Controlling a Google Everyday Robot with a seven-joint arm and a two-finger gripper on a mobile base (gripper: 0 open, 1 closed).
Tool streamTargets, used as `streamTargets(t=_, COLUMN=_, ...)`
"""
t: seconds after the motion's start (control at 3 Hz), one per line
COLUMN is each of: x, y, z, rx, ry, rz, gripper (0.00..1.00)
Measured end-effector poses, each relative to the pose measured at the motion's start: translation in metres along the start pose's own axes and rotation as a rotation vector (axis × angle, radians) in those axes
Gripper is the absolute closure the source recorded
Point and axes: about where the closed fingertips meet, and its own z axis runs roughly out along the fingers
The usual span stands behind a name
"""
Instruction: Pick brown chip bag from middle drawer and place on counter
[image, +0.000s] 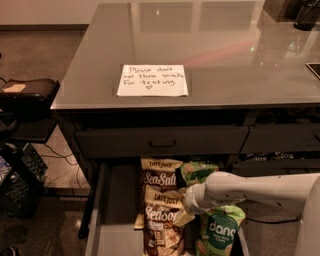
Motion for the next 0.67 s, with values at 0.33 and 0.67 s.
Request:
streamTargets(t=0.33, x=-0.005, y=0.002, z=0.005, rx=-0.030, ry=-0.036, rz=0.020, gripper=0.62)
streamTargets(t=0.67, x=-0.022, y=0.004, z=-0.003, rx=-0.045, ry=-0.066, rz=0.028, gripper=0.84)
